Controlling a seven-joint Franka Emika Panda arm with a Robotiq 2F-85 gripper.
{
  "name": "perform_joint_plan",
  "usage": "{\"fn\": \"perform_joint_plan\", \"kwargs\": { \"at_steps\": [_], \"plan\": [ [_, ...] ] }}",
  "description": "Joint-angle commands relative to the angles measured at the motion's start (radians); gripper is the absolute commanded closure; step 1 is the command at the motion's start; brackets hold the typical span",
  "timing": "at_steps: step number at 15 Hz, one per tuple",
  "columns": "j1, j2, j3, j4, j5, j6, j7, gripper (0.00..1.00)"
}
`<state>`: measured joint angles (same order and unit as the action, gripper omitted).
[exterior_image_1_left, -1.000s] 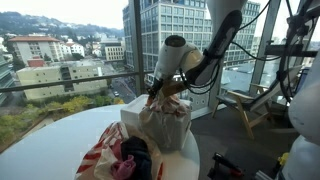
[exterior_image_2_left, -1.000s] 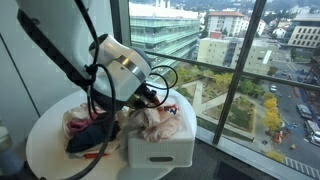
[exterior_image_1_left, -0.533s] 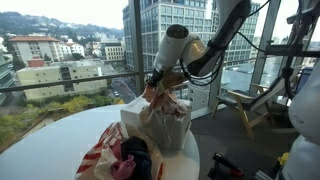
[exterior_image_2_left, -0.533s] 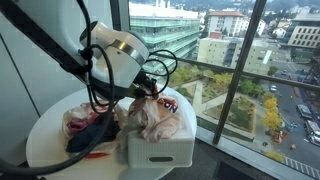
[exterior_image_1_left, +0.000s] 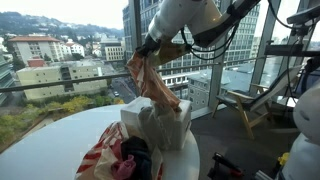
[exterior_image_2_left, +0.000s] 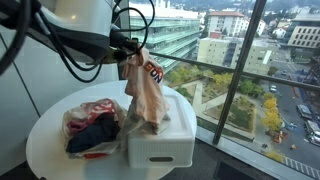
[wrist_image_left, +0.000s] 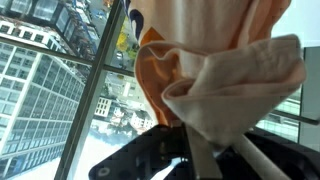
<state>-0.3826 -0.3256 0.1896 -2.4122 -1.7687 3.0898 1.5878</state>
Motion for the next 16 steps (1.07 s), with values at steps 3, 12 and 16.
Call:
{"fn": "perform_joint_plan", "kwargs": {
  "at_steps": [3,12,16],
  "plan": [
    [0.113,-0.25,-0.017,-0.094,-0.062,0.196,0.064,0.96],
    [0.461,-0.309,-0.257,-0.311,0.467,0.293,-0.577,0.97],
    [0.495,-0.178,-0.314,-0.334,0.534,0.353,-0.659,0.97]
  ]
}}
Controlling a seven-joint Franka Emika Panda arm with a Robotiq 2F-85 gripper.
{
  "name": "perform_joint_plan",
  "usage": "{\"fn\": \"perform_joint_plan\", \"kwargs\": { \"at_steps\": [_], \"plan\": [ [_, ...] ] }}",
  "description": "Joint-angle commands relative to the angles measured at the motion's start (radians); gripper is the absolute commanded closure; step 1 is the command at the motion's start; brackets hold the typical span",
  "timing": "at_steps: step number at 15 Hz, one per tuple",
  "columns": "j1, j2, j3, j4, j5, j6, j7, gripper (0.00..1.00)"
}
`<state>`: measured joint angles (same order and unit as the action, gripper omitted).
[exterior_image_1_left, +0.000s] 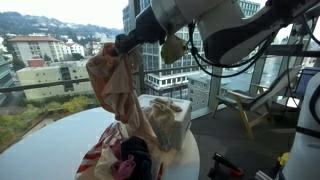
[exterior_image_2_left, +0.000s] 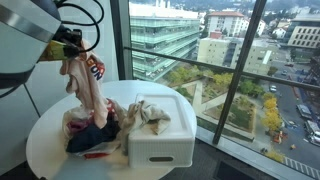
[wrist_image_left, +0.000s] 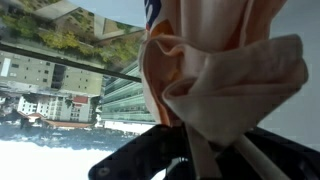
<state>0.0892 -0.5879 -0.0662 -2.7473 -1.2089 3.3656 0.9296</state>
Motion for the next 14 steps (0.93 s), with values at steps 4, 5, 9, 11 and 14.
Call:
{"fn": "perform_joint_plan", "kwargs": {
  "at_steps": [4,5,9,11,14],
  "plan": [
    [0.058,0.243,-0.126,-0.012,-0.025,0.203,-0.026,0.97],
    [0.062,0.276,-0.131,-0.004,-0.034,0.227,-0.024,0.98],
    [0.066,0.378,-0.132,0.033,-0.054,0.34,-0.032,0.98],
    [0.058,0.443,-0.139,0.049,-0.054,0.382,-0.021,0.98],
    [0.042,0.564,-0.162,0.074,-0.049,0.406,-0.008,0.98]
  ]
}}
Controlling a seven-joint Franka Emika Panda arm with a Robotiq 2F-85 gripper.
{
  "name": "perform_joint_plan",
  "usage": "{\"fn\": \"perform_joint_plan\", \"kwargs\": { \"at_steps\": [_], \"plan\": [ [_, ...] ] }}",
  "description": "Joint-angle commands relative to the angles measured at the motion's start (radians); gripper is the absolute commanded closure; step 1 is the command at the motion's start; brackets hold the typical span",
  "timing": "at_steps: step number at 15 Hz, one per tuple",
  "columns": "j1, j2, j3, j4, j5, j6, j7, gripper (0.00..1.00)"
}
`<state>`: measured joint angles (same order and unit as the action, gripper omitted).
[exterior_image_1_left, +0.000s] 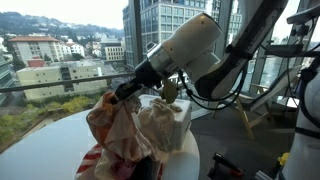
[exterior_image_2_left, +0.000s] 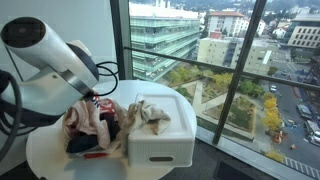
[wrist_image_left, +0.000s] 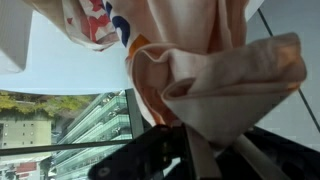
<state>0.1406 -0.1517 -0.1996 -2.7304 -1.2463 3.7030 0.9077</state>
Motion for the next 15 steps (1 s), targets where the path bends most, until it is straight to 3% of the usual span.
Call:
{"fn": "perform_joint_plan", "kwargs": {
  "at_steps": [1,5,8,12,15],
  "plan": [
    [-0.014,0.172,-0.038,0.066,-0.023,0.069,0.029,0.98],
    [-0.04,0.277,-0.06,0.07,-0.032,0.026,0.058,0.98],
    [-0.062,0.271,-0.075,0.019,-0.074,-0.029,0.088,0.98],
    [-0.085,0.279,-0.086,-0.018,-0.198,-0.098,0.197,0.98],
    [-0.075,0.371,-0.064,0.043,-0.265,-0.089,0.249,0.98]
  ]
}}
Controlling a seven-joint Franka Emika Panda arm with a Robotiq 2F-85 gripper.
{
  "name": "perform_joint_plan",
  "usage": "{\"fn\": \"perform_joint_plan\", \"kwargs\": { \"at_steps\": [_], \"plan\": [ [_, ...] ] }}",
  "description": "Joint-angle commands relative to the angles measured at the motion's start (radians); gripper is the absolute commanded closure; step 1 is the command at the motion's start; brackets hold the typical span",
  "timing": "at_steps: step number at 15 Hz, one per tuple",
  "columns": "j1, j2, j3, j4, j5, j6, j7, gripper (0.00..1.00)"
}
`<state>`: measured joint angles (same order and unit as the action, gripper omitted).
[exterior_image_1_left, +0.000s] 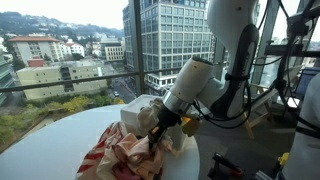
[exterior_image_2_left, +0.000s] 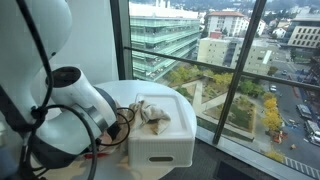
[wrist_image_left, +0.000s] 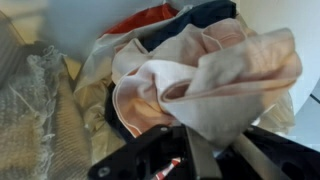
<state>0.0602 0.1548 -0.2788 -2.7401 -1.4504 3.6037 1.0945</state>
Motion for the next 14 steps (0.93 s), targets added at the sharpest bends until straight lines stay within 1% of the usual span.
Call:
{"fn": "perform_joint_plan", "kwargs": {
  "at_steps": [1,3,7,10,14],
  "plan": [
    [0.014,0.105,0.028,0.088,-0.067,0.015,0.068,0.98],
    [0.024,0.176,0.053,0.155,-0.082,0.018,0.087,0.98],
    [0.045,0.3,0.104,0.328,-0.127,-0.019,0.143,0.98],
    [0.076,0.298,0.126,0.402,-0.172,-0.047,0.16,0.98],
    [0.127,0.243,0.131,0.437,-0.223,-0.09,0.142,0.98]
  ]
}}
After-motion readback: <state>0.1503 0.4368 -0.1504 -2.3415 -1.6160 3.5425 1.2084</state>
